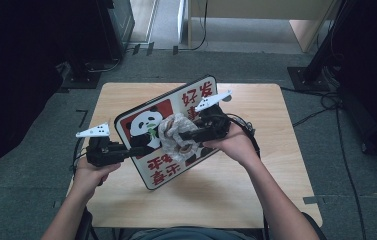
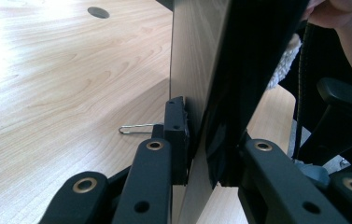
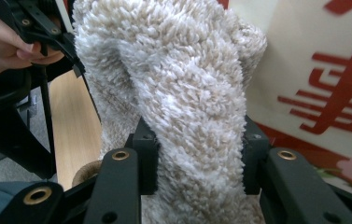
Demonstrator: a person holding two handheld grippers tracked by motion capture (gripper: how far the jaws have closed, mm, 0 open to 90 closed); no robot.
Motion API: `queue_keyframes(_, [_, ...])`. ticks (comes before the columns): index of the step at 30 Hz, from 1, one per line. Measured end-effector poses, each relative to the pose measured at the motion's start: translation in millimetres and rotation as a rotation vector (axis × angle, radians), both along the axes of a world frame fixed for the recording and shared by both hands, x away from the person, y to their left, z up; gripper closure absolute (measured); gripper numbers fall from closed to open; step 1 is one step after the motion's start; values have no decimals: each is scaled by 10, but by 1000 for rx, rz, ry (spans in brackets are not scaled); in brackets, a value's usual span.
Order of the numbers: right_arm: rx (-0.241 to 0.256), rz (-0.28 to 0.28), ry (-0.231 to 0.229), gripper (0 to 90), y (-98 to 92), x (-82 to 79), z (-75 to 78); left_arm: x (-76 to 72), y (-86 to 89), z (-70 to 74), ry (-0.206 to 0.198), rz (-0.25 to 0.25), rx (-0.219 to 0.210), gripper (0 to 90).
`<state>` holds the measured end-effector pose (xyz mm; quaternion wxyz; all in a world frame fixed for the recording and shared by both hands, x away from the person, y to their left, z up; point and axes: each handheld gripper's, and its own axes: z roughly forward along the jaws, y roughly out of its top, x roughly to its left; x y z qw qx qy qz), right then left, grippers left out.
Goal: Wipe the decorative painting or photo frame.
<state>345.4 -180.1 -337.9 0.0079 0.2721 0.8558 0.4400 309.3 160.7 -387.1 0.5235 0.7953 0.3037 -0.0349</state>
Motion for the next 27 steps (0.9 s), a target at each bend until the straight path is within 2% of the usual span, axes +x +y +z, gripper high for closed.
queue_keyframes(27, [0, 15, 24, 611, -34, -92, -389, -1, 0, -1, 0, 0, -1, 788])
